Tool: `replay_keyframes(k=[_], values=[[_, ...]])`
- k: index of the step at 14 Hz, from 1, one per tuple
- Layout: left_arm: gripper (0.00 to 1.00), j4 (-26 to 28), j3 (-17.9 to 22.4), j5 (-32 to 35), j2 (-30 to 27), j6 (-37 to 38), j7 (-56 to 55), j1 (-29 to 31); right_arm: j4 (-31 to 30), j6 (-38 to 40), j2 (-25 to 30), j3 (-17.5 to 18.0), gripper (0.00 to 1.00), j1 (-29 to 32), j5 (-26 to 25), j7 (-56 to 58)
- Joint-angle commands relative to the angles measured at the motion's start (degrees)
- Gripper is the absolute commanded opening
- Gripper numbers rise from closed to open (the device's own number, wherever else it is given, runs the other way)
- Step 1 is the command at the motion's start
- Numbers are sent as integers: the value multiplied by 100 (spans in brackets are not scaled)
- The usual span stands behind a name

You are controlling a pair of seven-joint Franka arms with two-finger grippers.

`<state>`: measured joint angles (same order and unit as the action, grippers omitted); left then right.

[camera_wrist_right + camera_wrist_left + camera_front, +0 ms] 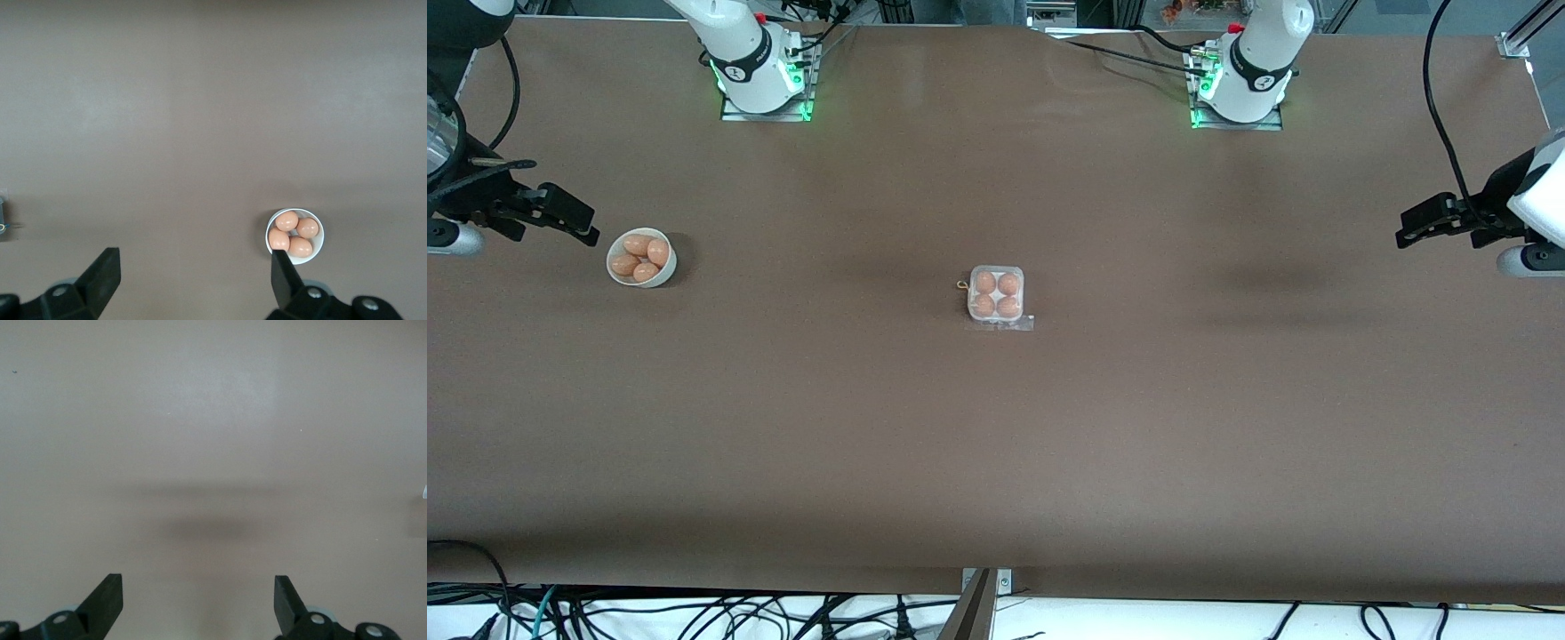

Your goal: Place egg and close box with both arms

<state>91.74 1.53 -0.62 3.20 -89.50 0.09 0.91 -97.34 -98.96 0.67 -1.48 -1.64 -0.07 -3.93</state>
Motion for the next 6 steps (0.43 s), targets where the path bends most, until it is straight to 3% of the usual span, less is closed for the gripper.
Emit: replay_keyframes(k=[1, 6], values=[[100, 160, -65, 123, -171, 91, 167, -29, -22, 8, 38, 43, 100, 68, -19, 68], [100, 125, -74, 141, -171, 117, 167, -20, -22, 8, 38, 43, 100, 68, -19, 68]])
